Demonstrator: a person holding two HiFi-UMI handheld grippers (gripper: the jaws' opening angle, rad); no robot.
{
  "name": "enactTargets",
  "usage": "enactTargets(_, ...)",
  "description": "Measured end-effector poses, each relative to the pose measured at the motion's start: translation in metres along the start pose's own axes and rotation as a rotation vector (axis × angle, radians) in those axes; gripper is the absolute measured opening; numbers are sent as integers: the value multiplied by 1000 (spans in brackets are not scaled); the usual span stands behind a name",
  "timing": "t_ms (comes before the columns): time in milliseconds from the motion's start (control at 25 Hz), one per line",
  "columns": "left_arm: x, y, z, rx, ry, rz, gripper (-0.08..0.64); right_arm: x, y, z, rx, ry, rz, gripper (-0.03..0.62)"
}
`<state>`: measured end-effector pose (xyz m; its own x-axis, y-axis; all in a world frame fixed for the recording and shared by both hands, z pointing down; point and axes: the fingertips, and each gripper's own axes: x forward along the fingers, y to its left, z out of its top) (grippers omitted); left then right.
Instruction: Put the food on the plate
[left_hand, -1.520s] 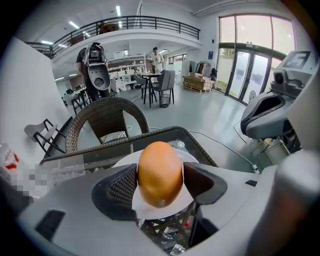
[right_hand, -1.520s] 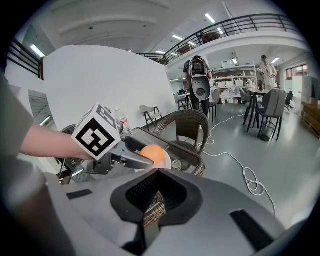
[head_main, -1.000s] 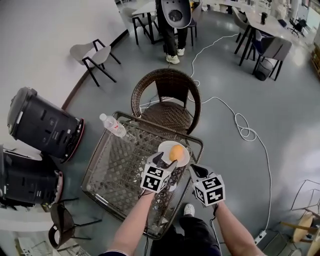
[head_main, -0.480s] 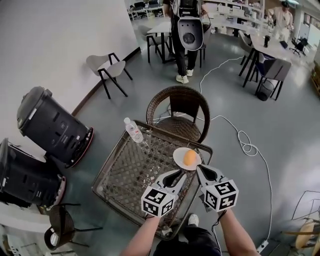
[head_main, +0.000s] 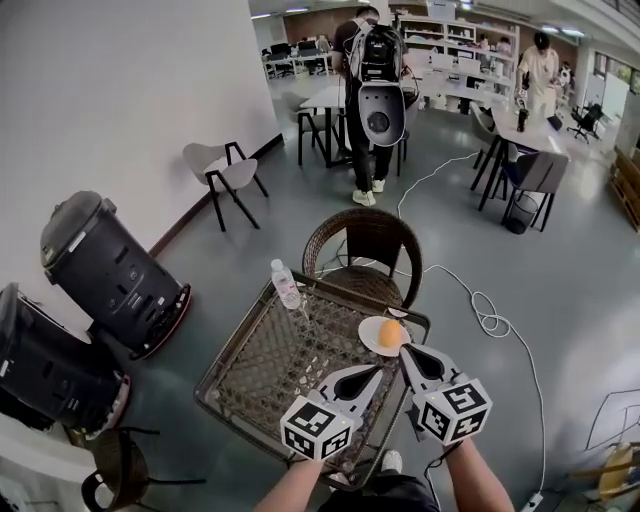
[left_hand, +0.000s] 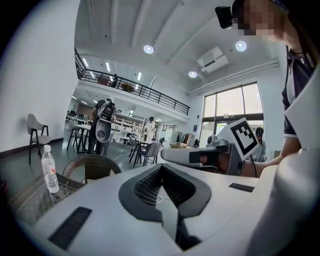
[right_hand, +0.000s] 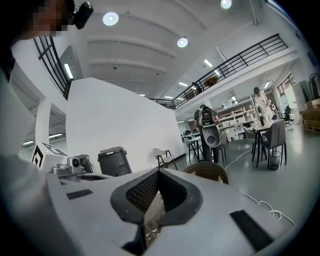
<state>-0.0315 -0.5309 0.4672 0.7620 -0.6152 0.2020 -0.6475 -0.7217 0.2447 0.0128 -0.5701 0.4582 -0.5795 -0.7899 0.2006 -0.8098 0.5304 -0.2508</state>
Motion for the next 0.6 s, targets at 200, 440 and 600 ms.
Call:
enactTargets(200, -17, -4, 15, 0, -32, -13, 9, -14, 19, 20, -41, -49, -2, 3)
enactTargets(440, -31, -5, 28, 25, -50, -20, 9, -19, 38, 33, -73, -80, 14, 3)
enactTargets(600, -37, -8, 31, 33, -57, -19, 9, -23, 45, 36, -85, -84, 23, 3)
